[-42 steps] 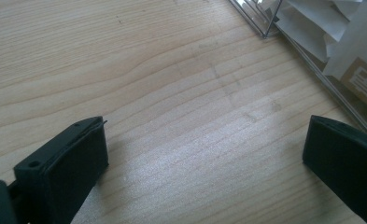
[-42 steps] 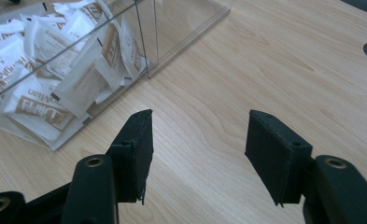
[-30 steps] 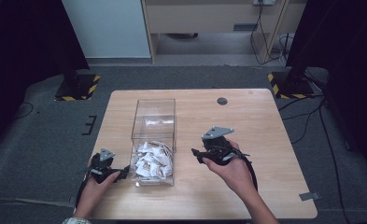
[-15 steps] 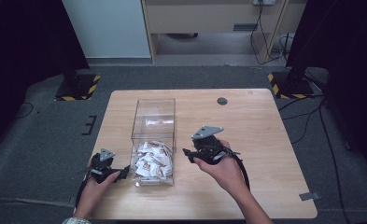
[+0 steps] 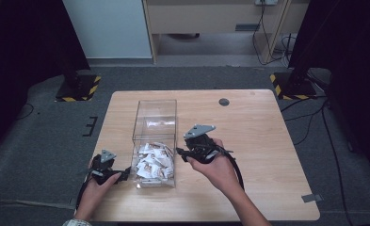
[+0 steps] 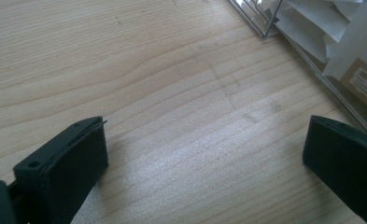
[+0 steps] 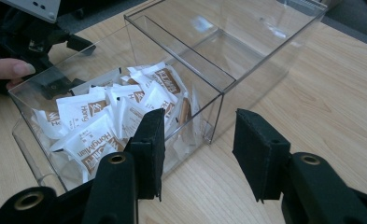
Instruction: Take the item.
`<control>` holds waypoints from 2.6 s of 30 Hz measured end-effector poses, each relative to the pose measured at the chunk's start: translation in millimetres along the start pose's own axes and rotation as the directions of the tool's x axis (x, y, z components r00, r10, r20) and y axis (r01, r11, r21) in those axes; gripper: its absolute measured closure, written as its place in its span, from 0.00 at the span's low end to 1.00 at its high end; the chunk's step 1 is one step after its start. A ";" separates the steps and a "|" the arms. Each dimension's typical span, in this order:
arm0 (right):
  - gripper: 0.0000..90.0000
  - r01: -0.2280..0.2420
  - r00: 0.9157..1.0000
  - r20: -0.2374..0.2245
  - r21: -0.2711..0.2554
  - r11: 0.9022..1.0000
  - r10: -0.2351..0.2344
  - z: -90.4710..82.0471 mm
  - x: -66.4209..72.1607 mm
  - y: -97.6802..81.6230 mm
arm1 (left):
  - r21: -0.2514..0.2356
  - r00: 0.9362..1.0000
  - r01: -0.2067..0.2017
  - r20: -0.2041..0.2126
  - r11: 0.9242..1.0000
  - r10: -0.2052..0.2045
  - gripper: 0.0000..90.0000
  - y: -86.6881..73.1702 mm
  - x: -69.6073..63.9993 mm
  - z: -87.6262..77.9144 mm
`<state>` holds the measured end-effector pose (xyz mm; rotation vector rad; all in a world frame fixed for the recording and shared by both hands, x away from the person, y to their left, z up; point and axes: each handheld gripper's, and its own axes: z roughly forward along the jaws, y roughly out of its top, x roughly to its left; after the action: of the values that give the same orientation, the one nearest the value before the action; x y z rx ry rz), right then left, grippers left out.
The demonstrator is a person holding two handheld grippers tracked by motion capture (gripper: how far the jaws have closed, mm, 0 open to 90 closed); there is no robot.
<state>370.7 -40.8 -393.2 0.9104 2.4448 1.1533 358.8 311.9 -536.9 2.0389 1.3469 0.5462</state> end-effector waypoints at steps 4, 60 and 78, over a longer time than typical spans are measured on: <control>0.61 0.006 1.000 -0.005 0.006 1.000 -0.006 4.0 3.4 2.3 | 0.000 1.000 0.001 0.000 1.000 -0.001 0.00 0.0 0.0 0.0; 0.72 0.105 0.991 -0.088 0.066 0.992 -0.099 49.4 44.7 1.0 | 0.000 1.000 0.002 -0.003 1.000 -0.002 0.00 -0.4 -0.5 -0.4; 0.75 0.111 0.989 -0.108 0.096 0.989 -0.101 66.3 51.3 -4.1 | 0.001 1.000 0.001 -0.002 1.000 -0.001 0.00 -0.3 -0.3 -0.4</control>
<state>363.1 29.6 -438.3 0.7546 2.6208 1.0729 358.2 311.9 -536.8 2.0391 1.3492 0.5475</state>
